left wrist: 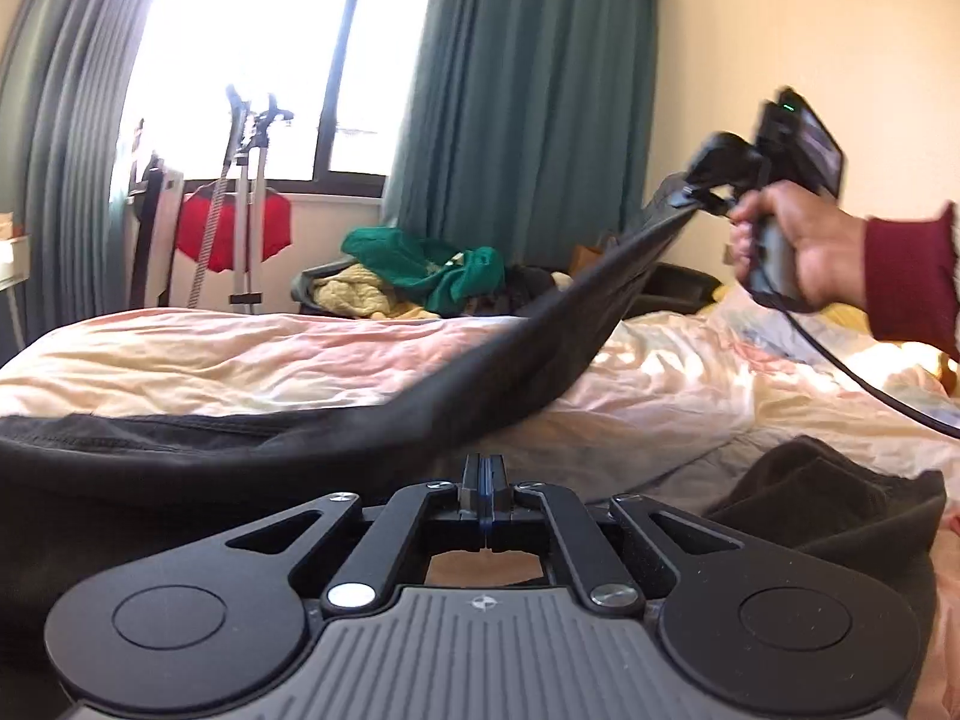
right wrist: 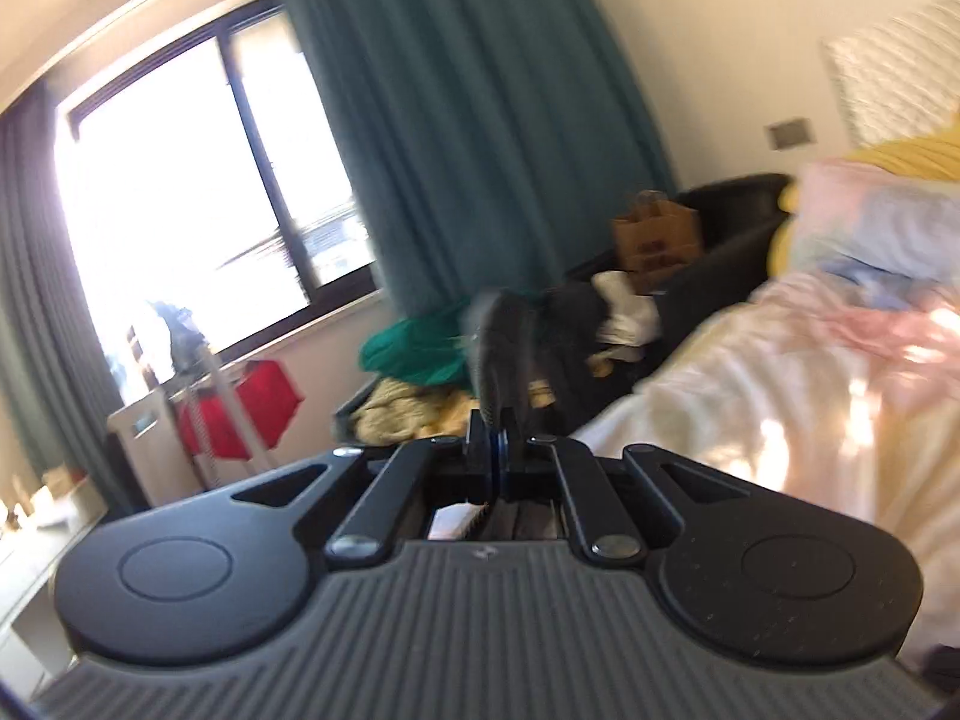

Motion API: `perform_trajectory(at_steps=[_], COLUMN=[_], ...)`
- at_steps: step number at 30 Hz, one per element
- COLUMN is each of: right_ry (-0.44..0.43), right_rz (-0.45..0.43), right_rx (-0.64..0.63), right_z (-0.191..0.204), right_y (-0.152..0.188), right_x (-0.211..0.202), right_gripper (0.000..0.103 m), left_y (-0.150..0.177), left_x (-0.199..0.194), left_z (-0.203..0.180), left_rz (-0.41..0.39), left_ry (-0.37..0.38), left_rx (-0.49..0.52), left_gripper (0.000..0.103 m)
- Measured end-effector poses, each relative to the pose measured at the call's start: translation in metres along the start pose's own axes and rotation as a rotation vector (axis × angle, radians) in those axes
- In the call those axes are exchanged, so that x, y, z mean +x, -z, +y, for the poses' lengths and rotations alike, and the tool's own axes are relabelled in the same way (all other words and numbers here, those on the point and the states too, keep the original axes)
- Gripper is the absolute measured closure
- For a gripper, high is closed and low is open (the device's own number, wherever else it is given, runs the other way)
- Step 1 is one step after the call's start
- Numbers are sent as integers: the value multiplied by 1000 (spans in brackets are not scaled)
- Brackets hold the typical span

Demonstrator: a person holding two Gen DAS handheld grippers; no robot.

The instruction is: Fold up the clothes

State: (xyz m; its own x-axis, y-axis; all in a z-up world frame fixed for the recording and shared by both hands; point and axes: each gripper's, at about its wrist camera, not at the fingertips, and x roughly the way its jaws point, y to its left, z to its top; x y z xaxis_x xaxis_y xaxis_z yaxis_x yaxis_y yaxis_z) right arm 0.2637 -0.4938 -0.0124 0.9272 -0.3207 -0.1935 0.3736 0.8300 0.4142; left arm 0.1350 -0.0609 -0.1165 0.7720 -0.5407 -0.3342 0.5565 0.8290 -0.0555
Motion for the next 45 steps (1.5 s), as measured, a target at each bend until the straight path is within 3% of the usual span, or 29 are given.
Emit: perform_trajectory(at_steps=[5, 7, 9, 15, 18, 20, 23, 31, 36, 39, 41, 45], right_ry=[187, 248, 253, 255, 266, 278, 276, 336, 382, 426, 459, 574], right_rz=[237, 330, 346, 344, 339, 329, 299, 304, 292, 308, 311, 275], right_rx=[132, 172, 227, 195, 221, 220, 206, 245, 288, 271, 263, 216], right_z=[-120, -152, -167, -158, -155, -148, -136, -104, -100, -105, -110, -125], right_y=[68, 101, 121, 117, 109, 105, 101, 98, 101, 106, 108, 106], right_x=[-11, -11, -12, -19, -40, -60, -93, -174, -216, -224, -226, -224], right_gripper=[98, 98, 98, 95, 94, 94, 94, 94, 92, 78, 58, 54], left_y=[31, 37, 34, 17, 8, 3, -3, -10, -5, 1, 4, 9], left_x=[18, 17, 12, -27, -62, -84, -115, -167, -183, -193, -200, -215], left_z=[-28, -32, -30, 4, 24, 33, 44, 56, 62, 68, 72, 80], left_rz=[159, 176, 182, 218, 216, 207, 193, 179, 207, 220, 229, 239], left_ry=[18, 23, 25, -16, -73, -120, -184, -295, -341, -371, -397, -455], left_rx=[84, 95, 63, -151, -227, -259, -283, -280, -303, -332, -353, -397], left_gripper=[103, 101, 99, 84, 67, 49, 36, 23, 21, 20, 20, 19])
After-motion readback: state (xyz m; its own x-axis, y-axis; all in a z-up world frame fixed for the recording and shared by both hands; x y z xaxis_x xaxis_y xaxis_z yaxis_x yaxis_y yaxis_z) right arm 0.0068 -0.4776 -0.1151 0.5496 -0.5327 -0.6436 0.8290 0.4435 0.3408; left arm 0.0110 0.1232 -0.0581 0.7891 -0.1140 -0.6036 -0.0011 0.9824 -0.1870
